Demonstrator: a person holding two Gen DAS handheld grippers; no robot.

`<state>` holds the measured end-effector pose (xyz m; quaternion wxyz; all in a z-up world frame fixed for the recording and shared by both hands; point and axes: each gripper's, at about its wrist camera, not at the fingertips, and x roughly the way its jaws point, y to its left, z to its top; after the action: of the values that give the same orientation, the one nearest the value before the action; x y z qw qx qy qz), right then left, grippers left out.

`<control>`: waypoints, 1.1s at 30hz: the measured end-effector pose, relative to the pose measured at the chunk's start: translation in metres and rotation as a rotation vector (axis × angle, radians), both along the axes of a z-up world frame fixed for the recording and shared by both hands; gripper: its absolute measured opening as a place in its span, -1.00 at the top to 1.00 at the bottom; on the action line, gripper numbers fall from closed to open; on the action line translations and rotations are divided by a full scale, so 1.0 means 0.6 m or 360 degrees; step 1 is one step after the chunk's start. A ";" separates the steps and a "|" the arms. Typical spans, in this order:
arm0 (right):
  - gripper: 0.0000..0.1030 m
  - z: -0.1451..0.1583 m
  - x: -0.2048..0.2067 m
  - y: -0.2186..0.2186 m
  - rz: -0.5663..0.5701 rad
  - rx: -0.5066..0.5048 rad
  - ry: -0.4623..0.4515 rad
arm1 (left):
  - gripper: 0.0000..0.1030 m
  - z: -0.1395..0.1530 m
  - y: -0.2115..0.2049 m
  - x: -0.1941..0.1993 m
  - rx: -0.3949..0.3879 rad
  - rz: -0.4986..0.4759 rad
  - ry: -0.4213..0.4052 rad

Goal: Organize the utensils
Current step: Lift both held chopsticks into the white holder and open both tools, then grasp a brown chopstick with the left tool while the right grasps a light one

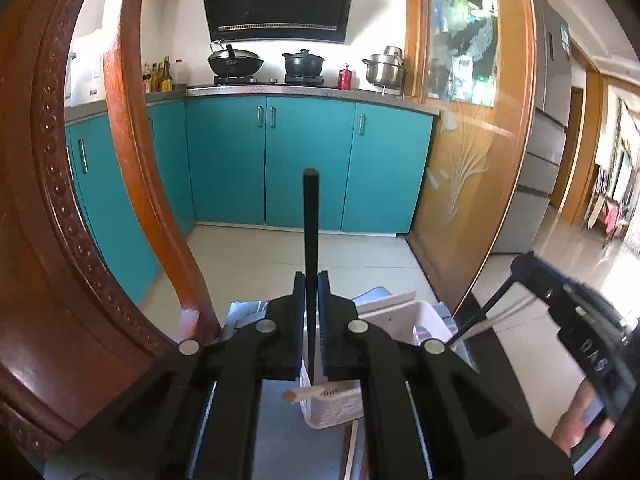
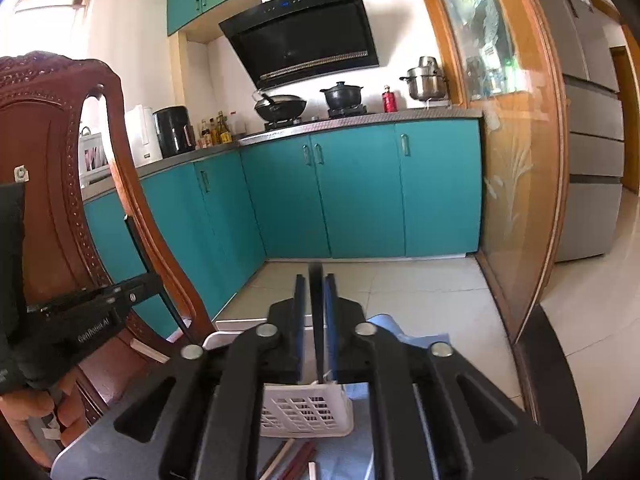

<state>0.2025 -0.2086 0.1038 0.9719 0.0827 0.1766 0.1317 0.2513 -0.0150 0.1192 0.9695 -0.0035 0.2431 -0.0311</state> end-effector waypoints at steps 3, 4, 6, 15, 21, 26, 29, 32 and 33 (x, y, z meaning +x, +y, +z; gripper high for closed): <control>0.50 0.002 -0.024 -0.014 -0.0008 0.0029 -0.0024 | 0.86 0.000 -0.008 -0.018 0.0032 -0.0009 -0.0022; 0.50 0.002 -0.031 -0.017 -0.0010 0.0034 -0.0032 | 0.86 0.001 -0.010 -0.023 0.0037 -0.0011 -0.0029; 0.43 0.006 -0.056 -0.028 -0.0012 0.0054 -0.0061 | 0.81 0.007 -0.016 -0.032 0.0065 -0.0020 -0.0055; 0.25 -0.031 -0.159 -0.072 -0.0074 0.0021 -0.0122 | 0.37 0.017 -0.050 -0.132 0.0263 0.0005 -0.0221; 0.25 -0.140 -0.146 -0.078 -0.0032 -0.0036 0.0270 | 0.24 -0.003 -0.073 -0.180 0.0327 -0.0040 -0.0194; 0.25 -0.254 -0.092 -0.029 0.0167 -0.0164 0.0794 | 0.24 -0.044 -0.067 -0.182 0.0318 -0.0049 -0.0074; 0.25 -0.293 -0.081 0.003 0.0223 -0.0249 0.0914 | 0.24 -0.083 -0.049 -0.172 0.0287 -0.0021 0.0041; 0.26 -0.312 -0.077 0.021 0.0213 -0.0312 0.0959 | 0.24 -0.139 -0.025 -0.155 0.0224 -0.0021 0.0214; 0.30 -0.316 -0.075 0.026 0.0220 -0.0322 0.0967 | 0.25 -0.160 -0.019 -0.149 0.0204 -0.0037 0.0282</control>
<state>0.1578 -0.1931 -0.0857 0.8669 0.0092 0.4758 0.1484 0.1619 -0.0264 0.0232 0.9420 0.0586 0.3295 -0.0261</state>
